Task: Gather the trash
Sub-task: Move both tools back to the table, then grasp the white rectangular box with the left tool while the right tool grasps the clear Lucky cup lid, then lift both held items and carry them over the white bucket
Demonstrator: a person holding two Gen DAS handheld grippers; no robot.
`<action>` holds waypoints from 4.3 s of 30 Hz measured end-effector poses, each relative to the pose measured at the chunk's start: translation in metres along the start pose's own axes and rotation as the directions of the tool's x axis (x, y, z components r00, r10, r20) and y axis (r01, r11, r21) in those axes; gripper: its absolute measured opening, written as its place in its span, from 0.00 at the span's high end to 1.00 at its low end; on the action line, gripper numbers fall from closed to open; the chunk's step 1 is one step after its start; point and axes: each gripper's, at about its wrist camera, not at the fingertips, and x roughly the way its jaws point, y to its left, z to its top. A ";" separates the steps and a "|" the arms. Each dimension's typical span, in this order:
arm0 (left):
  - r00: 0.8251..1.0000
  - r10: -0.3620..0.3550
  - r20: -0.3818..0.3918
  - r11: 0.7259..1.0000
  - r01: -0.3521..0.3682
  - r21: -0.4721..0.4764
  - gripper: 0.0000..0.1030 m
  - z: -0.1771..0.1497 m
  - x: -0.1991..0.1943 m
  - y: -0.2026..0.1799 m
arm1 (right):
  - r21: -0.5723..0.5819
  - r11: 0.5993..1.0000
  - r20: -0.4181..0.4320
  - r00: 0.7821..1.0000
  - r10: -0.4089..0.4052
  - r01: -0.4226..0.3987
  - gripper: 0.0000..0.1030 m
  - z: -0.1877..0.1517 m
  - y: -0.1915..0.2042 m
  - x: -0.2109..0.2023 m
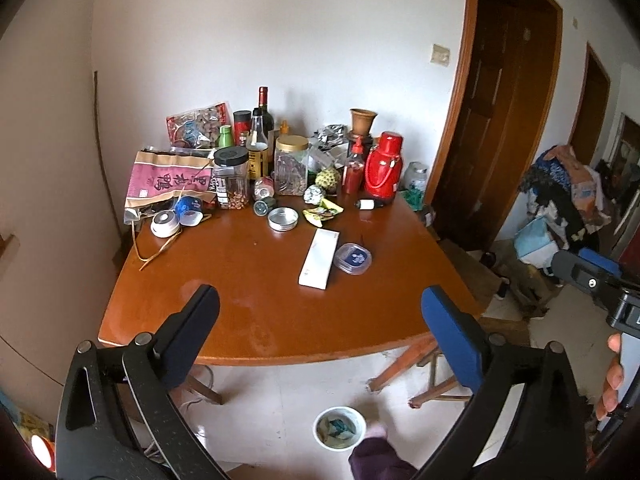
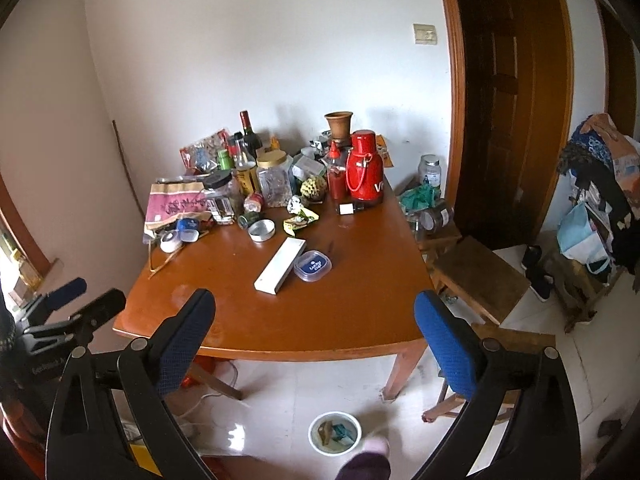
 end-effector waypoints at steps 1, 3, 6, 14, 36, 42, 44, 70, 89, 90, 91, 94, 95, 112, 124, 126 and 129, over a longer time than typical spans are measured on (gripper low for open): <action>1.000 0.011 -0.006 1.000 -0.011 0.001 0.01 0.002 0.008 -0.001 | -0.006 1.000 -0.002 1.000 0.001 -0.001 0.04 0.001 -0.001 0.003; 0.999 0.030 -0.017 1.000 -0.031 -0.002 0.01 0.009 0.025 -0.005 | -0.027 1.000 -0.014 1.000 0.013 -0.014 0.04 0.008 -0.006 0.017; 0.998 0.054 -0.030 0.998 -0.054 -0.008 0.01 0.023 0.051 -0.011 | -0.064 0.997 -0.032 0.999 0.041 -0.043 0.04 0.022 -0.014 0.039; 0.991 0.088 -0.105 0.994 -0.094 -0.050 0.01 0.073 0.133 -0.033 | -0.138 0.981 -0.116 0.986 0.122 -0.137 0.04 0.063 -0.039 0.099; 0.934 0.178 -0.310 0.968 -0.223 -0.118 0.01 0.080 0.263 0.004 | -0.276 0.930 -0.349 0.927 0.136 -0.241 0.04 0.085 -0.037 0.257; 0.917 0.150 -0.369 0.980 -0.188 -0.069 0.01 0.078 0.298 0.045 | -0.281 0.928 -0.477 0.875 0.086 -0.244 0.04 0.048 -0.015 0.309; 0.910 0.143 -0.388 0.982 -0.180 -0.059 0.01 0.077 0.310 0.055 | -0.283 0.922 -0.537 0.840 0.076 -0.264 0.04 0.035 -0.006 0.330; 0.834 -0.015 -0.551 0.999 -0.006 -0.037 0.02 0.030 0.379 0.038 | -0.313 0.910 -0.563 0.825 0.052 -0.272 0.27 0.016 -0.003 0.368; 0.803 0.009 -0.596 0.974 0.129 0.189 0.31 0.004 0.426 -0.020 | -0.072 0.997 -0.397 0.918 -0.024 -0.005 0.27 0.067 -0.070 0.314; 0.803 0.005 -0.596 0.974 0.130 0.184 0.33 0.004 0.426 -0.020 | -0.069 0.998 -0.395 0.918 -0.031 0.004 0.27 0.067 -0.072 0.313; 0.804 0.000 -0.594 0.977 0.127 0.171 0.33 0.004 0.427 -0.019 | -0.062 0.998 -0.398 0.917 -0.035 0.011 0.27 0.066 -0.073 0.314; 0.808 0.002 -0.590 0.979 0.120 0.167 0.41 0.004 0.426 -0.022 | -0.037 0.999 -0.400 0.916 -0.025 0.011 0.28 0.065 -0.077 0.311; 0.809 0.001 -0.588 0.979 0.118 0.163 0.51 0.005 0.425 -0.022 | -0.033 0.999 -0.396 0.918 -0.021 0.009 0.28 0.065 -0.079 0.307; 0.939 0.041 -0.342 0.998 -0.054 -0.029 0.52 0.069 0.314 -0.054 | -0.047 0.994 -0.210 0.974 0.085 -0.098 0.28 0.093 -0.108 0.216; 0.998 0.047 -0.045 0.994 -0.051 -0.094 0.52 0.107 0.171 -0.070 | -0.074 0.983 -0.012 0.986 0.167 -0.168 0.28 0.116 -0.100 0.127; 0.999 0.043 -0.012 0.995 -0.043 -0.090 0.52 0.106 0.151 -0.068 | -0.080 0.982 0.026 0.985 0.171 -0.168 0.28 0.114 -0.092 0.109; 0.999 0.023 0.036 0.996 -0.020 -0.084 0.52 0.103 0.122 -0.064 | -0.079 0.984 0.069 0.984 0.164 -0.158 0.28 0.108 -0.079 0.084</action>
